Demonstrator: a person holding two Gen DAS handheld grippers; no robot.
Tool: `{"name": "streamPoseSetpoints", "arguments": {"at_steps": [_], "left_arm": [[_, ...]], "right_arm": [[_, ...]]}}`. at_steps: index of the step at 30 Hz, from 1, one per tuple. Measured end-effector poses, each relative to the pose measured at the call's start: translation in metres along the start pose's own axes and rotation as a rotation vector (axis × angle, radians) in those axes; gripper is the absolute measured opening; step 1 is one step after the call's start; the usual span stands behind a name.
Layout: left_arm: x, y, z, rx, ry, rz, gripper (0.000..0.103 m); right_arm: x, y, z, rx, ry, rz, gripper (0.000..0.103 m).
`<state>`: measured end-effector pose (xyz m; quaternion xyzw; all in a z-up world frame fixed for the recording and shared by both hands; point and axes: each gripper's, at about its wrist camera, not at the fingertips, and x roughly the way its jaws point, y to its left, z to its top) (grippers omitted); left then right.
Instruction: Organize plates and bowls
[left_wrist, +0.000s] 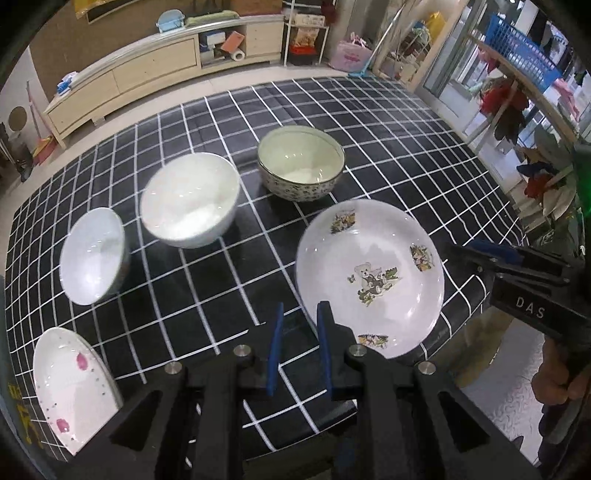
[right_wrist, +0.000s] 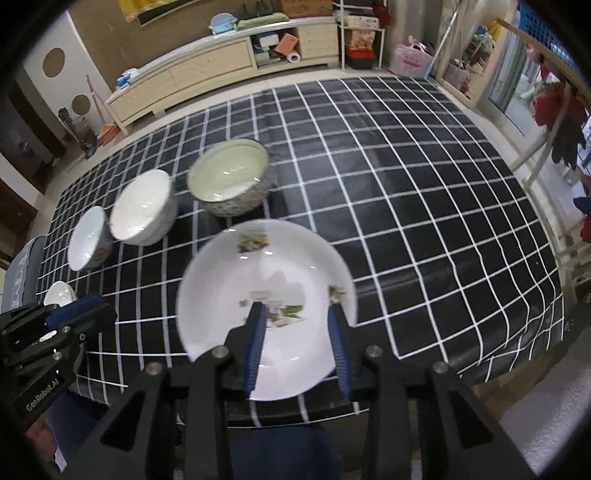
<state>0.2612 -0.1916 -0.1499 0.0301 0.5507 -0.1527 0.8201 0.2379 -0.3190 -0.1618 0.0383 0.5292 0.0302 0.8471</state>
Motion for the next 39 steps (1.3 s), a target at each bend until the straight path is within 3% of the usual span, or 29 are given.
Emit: {"name": "streamPoseSetpoints", "arguments": {"at_steps": [13,17,22,27,39], "left_arm": [[0.078,0.002,0.011,-0.044,0.113,0.026,0.018],[0.090,0.006,0.012,-0.062,0.125,-0.008,0.017],[0.101,0.002,0.014,-0.046,0.129,-0.015,0.017],[0.102,-0.004,0.016,-0.024,0.126,-0.002,0.013],[0.092,0.015,-0.002,-0.049,0.122,0.006,0.013]], "right_arm": [[0.058,-0.043,0.010,0.026,0.085,-0.002,0.039],[0.075,-0.045,0.013,0.016,0.105,-0.001,0.039],[0.088,-0.044,0.011,0.001,0.113,0.022,0.039],[0.084,-0.043,0.005,-0.002,0.099,0.062,0.024],[0.080,-0.012,-0.012,-0.044,0.096,0.032,0.024]]}}
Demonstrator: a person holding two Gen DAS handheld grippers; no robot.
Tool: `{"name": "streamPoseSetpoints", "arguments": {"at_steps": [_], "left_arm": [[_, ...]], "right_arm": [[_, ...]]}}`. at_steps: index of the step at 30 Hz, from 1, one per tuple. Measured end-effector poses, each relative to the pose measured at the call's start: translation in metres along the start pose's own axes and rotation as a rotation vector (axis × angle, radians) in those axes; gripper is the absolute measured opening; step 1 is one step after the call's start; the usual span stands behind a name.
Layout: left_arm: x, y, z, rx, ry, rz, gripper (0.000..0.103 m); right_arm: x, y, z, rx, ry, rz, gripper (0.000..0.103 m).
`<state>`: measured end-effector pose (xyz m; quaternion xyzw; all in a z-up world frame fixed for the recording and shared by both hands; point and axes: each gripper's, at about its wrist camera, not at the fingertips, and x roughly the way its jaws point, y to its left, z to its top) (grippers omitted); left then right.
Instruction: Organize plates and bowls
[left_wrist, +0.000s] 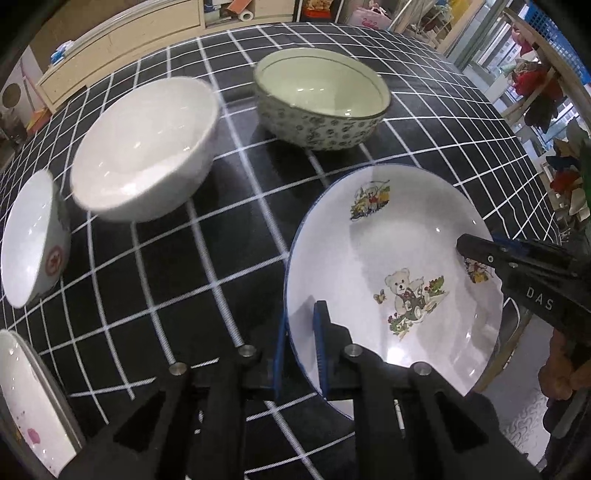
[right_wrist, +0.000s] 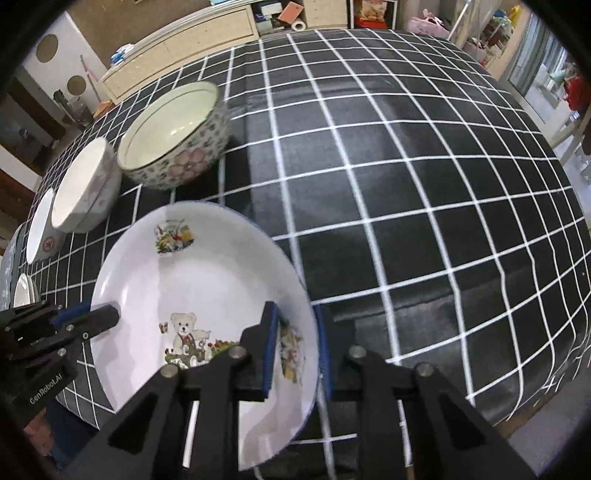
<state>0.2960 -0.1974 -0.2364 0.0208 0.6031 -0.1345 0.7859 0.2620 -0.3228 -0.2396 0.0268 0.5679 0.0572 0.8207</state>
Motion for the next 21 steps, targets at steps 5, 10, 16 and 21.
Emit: {"name": "streamPoseSetpoints", "arguments": {"at_steps": [5,10,16,21], "left_arm": [[-0.010,0.026,-0.018,-0.027,0.001,0.014,0.013],[-0.019,0.053,-0.036,-0.066,-0.005,0.032,0.013],[-0.031,0.088,-0.057,-0.122,-0.005,0.052,0.013],[-0.039,0.114,-0.076,-0.158,-0.008,0.065,0.013]], "right_arm": [[0.004,0.025,0.000,-0.036,0.012,0.007,0.024],[0.007,0.060,-0.006,-0.082,0.022,0.017,0.024],[0.012,0.094,-0.007,-0.136,0.041,0.034,0.024],[0.015,0.120,-0.009,-0.183,0.050,0.044,0.024]]}}
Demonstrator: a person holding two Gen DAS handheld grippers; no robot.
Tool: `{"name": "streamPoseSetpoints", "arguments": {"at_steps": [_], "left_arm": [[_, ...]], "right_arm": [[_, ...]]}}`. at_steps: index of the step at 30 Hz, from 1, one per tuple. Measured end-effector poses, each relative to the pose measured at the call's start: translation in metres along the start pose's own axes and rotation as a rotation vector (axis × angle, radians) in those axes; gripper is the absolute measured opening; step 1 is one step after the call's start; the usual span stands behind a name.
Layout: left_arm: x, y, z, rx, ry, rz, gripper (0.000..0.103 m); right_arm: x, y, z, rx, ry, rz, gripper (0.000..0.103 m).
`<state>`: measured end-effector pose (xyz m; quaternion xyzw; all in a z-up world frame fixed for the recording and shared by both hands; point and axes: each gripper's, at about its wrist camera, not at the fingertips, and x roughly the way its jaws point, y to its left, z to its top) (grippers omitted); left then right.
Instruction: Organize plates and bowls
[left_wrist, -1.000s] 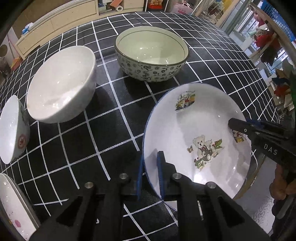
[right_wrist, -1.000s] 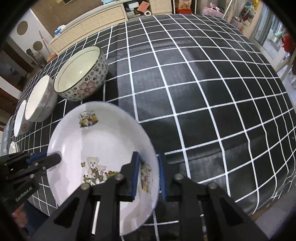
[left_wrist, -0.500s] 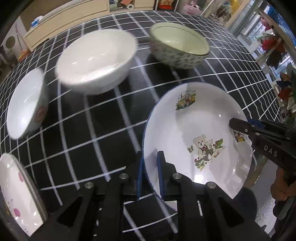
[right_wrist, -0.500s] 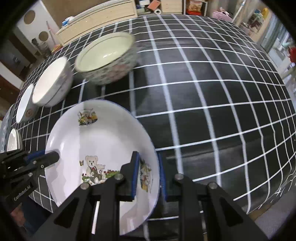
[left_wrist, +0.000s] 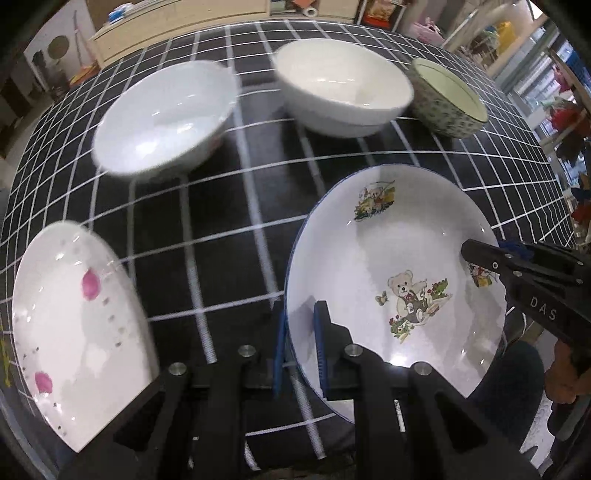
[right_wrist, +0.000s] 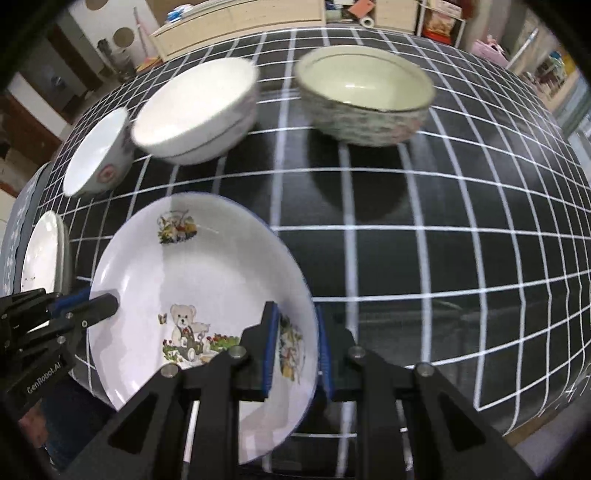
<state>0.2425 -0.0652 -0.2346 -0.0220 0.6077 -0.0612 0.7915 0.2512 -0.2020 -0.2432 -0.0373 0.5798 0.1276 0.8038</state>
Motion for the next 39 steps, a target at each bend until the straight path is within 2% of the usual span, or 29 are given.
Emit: {"name": "streamPoseSetpoints", "arguments": {"at_steps": [7,15,20,32,39], "left_arm": [[-0.006,0.030,-0.008,-0.036,0.002,0.010,0.013],[-0.013,0.055,-0.018,-0.050,-0.003,-0.016,0.013],[-0.011,0.056,-0.019,-0.029,0.007,-0.034,0.013],[-0.012,0.049,-0.023,0.001,0.000,-0.040,0.013],[-0.012,0.046,-0.022,0.023,0.014,-0.041,0.012]], "right_arm": [[0.005,0.023,0.008,-0.043,0.020,0.004,0.024],[0.006,0.004,0.019,-0.059,0.045,-0.011,0.024],[0.003,0.000,0.020,-0.074,0.062,-0.041,0.024],[0.011,-0.012,0.020,-0.013,0.083,-0.058,0.025],[0.012,0.002,0.010,0.055,0.072,-0.041,0.024]]}}
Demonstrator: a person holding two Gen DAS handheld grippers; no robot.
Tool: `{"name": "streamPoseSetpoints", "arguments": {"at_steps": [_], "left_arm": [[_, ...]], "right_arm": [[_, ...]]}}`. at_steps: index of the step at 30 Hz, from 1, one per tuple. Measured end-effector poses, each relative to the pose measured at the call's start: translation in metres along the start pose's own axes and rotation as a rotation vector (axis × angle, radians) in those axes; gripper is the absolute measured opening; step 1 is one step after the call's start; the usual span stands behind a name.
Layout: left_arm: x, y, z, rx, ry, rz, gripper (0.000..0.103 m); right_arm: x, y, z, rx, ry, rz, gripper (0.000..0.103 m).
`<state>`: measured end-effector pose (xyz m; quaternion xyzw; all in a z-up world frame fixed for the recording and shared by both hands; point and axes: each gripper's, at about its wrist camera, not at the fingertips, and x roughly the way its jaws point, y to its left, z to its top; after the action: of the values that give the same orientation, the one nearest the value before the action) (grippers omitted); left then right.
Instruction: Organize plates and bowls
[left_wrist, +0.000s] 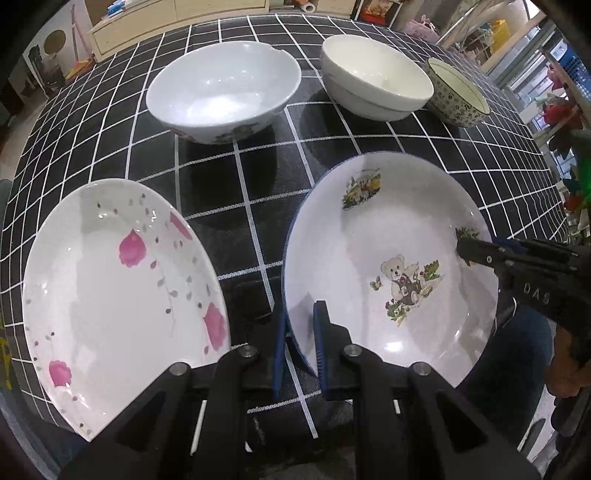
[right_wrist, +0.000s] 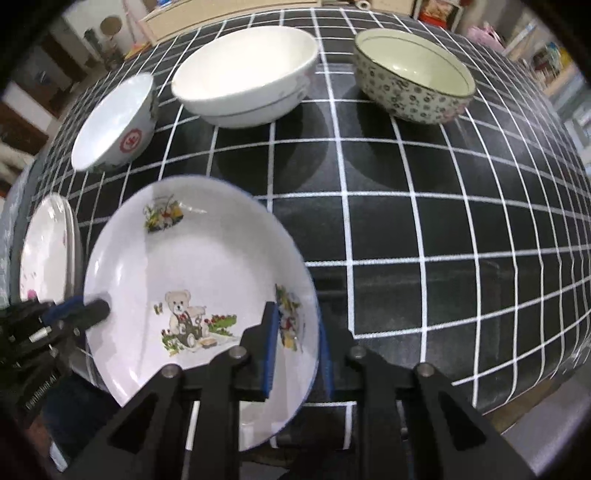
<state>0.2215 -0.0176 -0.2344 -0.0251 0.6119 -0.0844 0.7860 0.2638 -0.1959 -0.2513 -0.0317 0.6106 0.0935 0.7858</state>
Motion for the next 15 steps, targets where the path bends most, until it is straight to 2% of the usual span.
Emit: {"name": "streamPoseSetpoints", "arguments": {"at_steps": [3,8,15], "left_arm": [[-0.011,0.004,0.002,-0.007,-0.017,-0.011,0.012],[-0.036,0.013,0.005,0.002,-0.052,0.020,0.012],[-0.065,0.044,-0.001,-0.028,-0.087,0.050,0.012]], "right_arm": [[-0.008,0.001,0.003,0.011,-0.018,0.007,0.024],[-0.029,0.010,0.007,-0.015,-0.032,0.015,0.024],[-0.050,0.051,-0.001,-0.050,-0.054,0.038,0.024]]}}
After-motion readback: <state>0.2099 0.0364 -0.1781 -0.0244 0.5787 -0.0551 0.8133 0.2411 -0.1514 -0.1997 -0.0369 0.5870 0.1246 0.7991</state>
